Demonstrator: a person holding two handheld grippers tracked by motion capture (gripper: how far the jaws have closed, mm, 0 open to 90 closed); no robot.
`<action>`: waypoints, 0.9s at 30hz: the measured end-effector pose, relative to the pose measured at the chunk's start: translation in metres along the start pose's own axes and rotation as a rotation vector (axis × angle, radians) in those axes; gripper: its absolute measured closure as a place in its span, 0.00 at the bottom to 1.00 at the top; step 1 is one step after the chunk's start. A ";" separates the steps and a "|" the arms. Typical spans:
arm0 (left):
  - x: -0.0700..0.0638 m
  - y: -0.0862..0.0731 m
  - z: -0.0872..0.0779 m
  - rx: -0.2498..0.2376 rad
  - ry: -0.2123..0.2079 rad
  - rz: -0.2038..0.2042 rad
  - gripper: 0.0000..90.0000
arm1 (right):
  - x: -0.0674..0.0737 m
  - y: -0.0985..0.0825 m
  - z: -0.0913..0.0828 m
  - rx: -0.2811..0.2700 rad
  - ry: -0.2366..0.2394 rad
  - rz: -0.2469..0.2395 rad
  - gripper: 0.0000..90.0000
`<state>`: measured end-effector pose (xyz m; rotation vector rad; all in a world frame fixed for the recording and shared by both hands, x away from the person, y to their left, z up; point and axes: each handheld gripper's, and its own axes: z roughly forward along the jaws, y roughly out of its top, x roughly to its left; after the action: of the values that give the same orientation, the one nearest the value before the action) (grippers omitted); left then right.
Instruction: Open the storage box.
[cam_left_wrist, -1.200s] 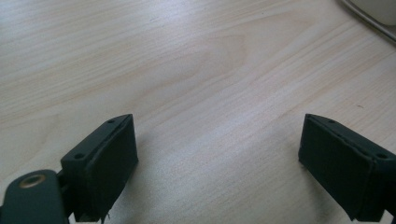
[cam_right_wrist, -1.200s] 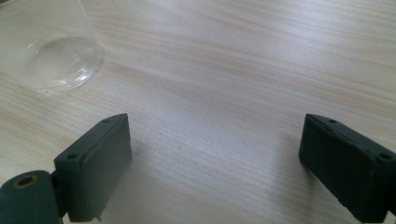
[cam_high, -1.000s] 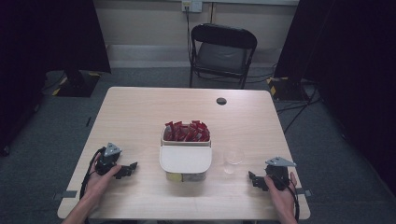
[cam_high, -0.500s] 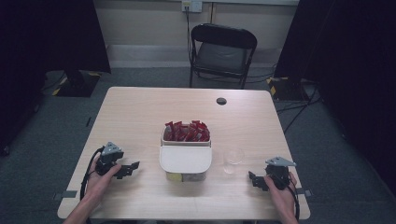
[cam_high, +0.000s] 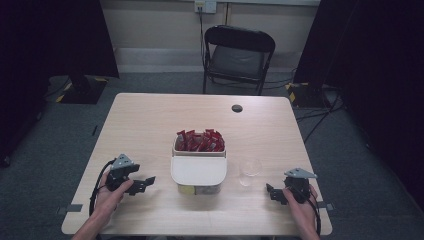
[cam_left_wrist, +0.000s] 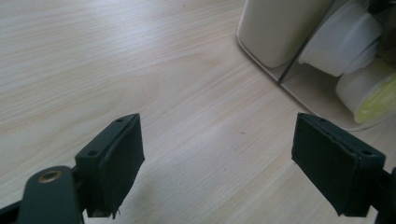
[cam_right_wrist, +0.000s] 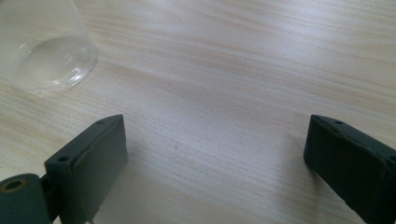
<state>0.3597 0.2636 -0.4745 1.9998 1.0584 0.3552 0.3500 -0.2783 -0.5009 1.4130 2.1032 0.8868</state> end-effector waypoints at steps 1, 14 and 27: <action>-0.001 0.001 0.000 -0.006 -0.010 0.000 0.18 | 0.000 0.000 0.000 0.000 0.000 0.000 0.06; -0.022 0.005 0.002 -0.004 -0.087 0.047 0.18 | 0.000 0.000 0.000 0.000 0.000 0.000 0.06; -0.042 0.011 0.005 -0.031 -0.171 0.078 0.18 | 0.000 0.000 0.000 0.000 0.000 0.000 0.06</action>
<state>0.3434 0.2244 -0.4640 2.0083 0.8652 0.2359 0.3500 -0.2784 -0.5009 1.4132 2.1033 0.8867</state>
